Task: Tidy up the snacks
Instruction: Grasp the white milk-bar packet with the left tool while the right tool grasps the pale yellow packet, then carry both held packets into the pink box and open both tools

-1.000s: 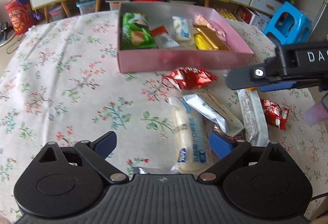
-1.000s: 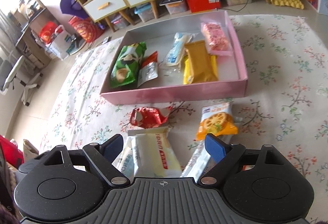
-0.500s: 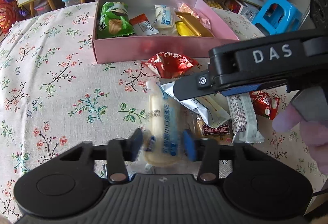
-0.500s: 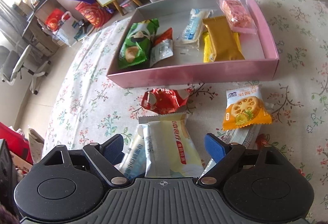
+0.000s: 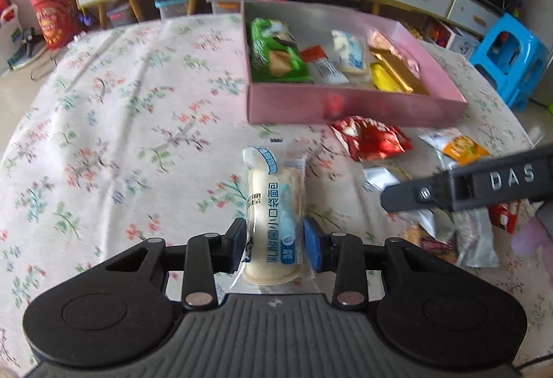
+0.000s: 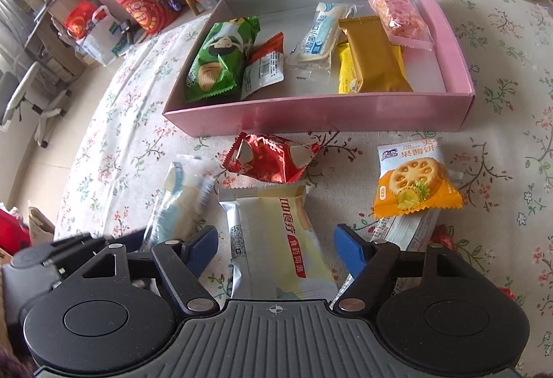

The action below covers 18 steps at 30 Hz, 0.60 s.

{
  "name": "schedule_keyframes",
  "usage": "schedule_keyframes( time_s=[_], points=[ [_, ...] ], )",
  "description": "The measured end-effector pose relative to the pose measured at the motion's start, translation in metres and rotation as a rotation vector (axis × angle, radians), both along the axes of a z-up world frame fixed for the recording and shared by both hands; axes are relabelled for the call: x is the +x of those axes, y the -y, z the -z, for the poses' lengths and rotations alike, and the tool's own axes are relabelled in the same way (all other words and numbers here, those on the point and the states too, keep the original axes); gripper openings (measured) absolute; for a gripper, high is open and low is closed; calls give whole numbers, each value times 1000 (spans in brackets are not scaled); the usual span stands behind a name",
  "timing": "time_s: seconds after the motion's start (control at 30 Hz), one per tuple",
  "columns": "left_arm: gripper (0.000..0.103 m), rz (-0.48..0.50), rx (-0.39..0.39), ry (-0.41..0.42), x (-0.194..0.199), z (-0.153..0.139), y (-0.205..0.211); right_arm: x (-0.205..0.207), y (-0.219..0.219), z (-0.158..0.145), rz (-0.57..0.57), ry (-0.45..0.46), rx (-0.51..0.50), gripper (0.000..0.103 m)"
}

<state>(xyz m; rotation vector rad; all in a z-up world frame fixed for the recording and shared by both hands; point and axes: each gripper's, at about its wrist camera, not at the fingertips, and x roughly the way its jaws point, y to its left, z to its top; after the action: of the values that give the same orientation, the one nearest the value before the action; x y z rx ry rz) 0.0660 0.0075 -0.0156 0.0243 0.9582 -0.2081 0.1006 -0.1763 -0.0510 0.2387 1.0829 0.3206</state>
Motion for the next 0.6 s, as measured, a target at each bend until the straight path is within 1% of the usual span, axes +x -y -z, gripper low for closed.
schedule_keyframes(
  time_s=[0.03, 0.07, 0.1, 0.17, 0.23, 0.3, 0.37, 0.47, 0.5, 0.53, 0.6],
  points=[
    [35, -1, 8, 13, 1, 0, -1, 0, -1, 0, -3, 1, -6, 75],
    [40, -2, 14, 19, 1, 0, -2, 0, -2, 1, -6, 3, -13, 74],
    [45, -5, 21, 21, 0, 1, -2, -1, -3, 1, -9, 4, -21, 72],
    [47, -9, 29, 24, 1, 1, -4, -1, -5, 2, -14, 3, -36, 68],
    [47, -6, 28, 27, 1, 1, -4, -1, -7, 4, -18, 5, -53, 64],
    [47, 2, 34, 40, 2, 1, -2, -1, -9, 5, -20, 9, -71, 61],
    [45, 15, 47, 50, 4, 3, 1, -1, -11, 5, -18, 11, -78, 60],
    [44, 23, 57, 42, 4, 5, 4, 0, -10, 4, -4, 8, -76, 59],
    [38, 23, 56, 38, 5, 6, 4, 0, -10, 4, 1, 6, -74, 59],
    [35, 22, 57, 35, 5, 6, 5, 0, -10, 4, 5, 4, -72, 58],
    [31, 14, 51, 33, 5, 5, 4, 0, -7, 3, 13, -1, -58, 57]
  ],
)
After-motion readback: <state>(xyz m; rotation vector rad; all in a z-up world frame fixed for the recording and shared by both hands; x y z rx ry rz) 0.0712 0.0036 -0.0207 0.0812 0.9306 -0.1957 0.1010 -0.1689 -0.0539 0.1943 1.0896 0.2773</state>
